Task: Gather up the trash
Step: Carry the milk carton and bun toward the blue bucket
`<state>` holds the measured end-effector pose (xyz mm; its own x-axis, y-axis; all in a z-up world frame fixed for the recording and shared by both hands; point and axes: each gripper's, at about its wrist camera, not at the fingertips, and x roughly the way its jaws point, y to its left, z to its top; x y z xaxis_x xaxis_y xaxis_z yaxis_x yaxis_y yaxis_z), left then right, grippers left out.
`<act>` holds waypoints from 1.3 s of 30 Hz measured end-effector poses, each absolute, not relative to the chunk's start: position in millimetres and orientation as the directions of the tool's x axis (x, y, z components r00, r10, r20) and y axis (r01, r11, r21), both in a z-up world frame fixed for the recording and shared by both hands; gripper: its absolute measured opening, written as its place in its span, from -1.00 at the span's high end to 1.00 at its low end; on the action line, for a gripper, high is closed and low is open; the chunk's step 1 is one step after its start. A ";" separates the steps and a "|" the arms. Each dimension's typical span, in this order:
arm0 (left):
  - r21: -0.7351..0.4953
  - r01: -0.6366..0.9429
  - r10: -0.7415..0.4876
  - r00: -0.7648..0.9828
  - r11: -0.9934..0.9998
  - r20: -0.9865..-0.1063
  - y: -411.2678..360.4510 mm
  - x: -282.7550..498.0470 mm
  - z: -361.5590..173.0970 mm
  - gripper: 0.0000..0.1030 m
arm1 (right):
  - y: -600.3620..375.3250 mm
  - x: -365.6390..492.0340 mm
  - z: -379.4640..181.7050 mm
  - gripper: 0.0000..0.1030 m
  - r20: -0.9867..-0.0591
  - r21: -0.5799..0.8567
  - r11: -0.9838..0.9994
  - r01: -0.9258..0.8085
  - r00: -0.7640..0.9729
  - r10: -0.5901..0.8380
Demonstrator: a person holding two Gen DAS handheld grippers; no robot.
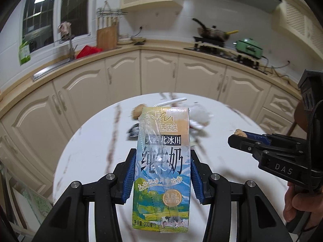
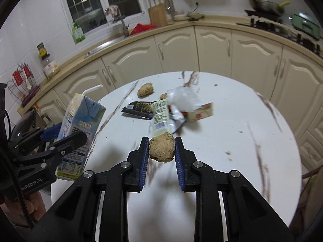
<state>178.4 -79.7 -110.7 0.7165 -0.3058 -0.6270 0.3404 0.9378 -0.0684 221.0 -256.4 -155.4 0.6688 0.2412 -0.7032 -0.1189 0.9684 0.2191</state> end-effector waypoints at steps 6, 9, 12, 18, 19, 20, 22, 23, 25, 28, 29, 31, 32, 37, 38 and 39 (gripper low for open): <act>-0.058 0.410 -0.362 0.721 0.910 -0.591 -133.2 145.8 -90.1 0.13 | -311.9 176.6 -129.7 0.55 -0.660 0.229 0.972 -0.056 0.725 0.197; -0.053 0.456 -0.401 0.714 0.889 -0.575 -161.6 128.9 -82.7 0.13 | -342.5 153.6 -119.2 0.55 -0.646 0.236 0.972 -0.015 0.744 0.168; -0.051 0.507 -0.445 0.697 0.860 -0.563 -191.9 113.5 -77.6 0.13 | -378.6 126.8 -109.7 0.55 -0.636 0.235 0.971 0.043 0.763 0.120; -0.060 0.629 -0.545 0.617 0.775 -0.567 -262.6 99.4 -75.9 0.13 | -450.6 78.9 -104.9 0.55 -0.637 0.229 0.954 0.191 0.771 -0.002; -0.064 0.647 -0.559 0.600 0.760 -0.572 -272.8 100.2 -77.5 0.13 | -462.0 72.0 -106.7 0.55 -0.641 0.233 0.949 0.215 0.768 -0.017; -0.069 0.667 -0.574 0.578 0.742 -0.579 -285.6 98.5 -80.3 0.13 | -472.8 66.0 -109.5 0.55 -0.646 0.238 0.942 0.239 0.762 -0.030; -0.078 0.705 -0.598 0.532 0.705 -0.599 -312.1 94.5 -88.5 0.13 | -501.4 51.8 -119.7 0.55 -0.666 0.249 0.921 0.301 0.743 -0.063; -0.080 0.721 -0.605 0.510 0.689 -0.612 -325.6 94.7 -92.4 0.13 | -516.0 45.2 -126.9 0.55 -0.678 0.253 0.909 0.332 0.731 -0.078; -0.077 0.744 -0.608 0.477 0.664 -0.635 -346.1 96.6 -101.4 0.13 | -539.4 37.6 -142.1 0.55 -0.704 0.257 0.890 0.376 0.704 -0.094; -0.076 0.773 -0.602 0.423 0.630 -0.678 -379.0 97.2 -119.6 0.13 | -569.3 28.2 -168.4 0.55 -0.742 0.273 0.860 0.431 0.663 -0.096; -0.075 0.780 -0.596 0.409 0.621 -0.691 -387.8 99.8 -125.7 0.13 | -579.9 25.3 -180.4 0.55 -0.758 0.279 0.847 0.452 0.645 -0.095; -0.082 0.790 -0.585 0.376 0.608 -0.719 -403.6 107.1 -134.1 0.13 | -595.5 21.1 -199.5 0.55 -0.779 0.298 0.826 0.479 0.622 -0.081; -0.087 0.794 -0.576 0.357 0.602 -0.735 -411.7 108.0 -142.8 0.13 | -602.1 19.8 -208.5 0.55 -0.788 0.305 0.817 0.490 0.612 -0.073; -0.097 0.802 -0.522 0.287 0.590 -0.803 -463.5 138.3 -165.5 0.13 | -629.5 14.5 -250.9 0.54 -0.824 0.331 0.778 0.534 0.565 -0.037; -0.100 0.803 -0.510 0.272 0.588 -0.816 -471.4 145.0 -169.8 0.13 | -634.9 14.7 -258.2 0.54 -0.828 0.338 0.771 0.540 0.559 -0.029; -0.103 0.804 -0.499 0.258 0.586 -0.828 -480.9 151.0 -173.6 0.13 | -640.8 15.6 -266.4 0.54 -0.834 0.344 0.763 0.547 0.552 -0.020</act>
<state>151.0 -480.9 -173.6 0.2580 -0.4986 -0.8276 0.8036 0.5862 -0.1027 15.6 -640.8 -266.4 0.5518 -0.0198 -0.8338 0.5470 0.7633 0.3438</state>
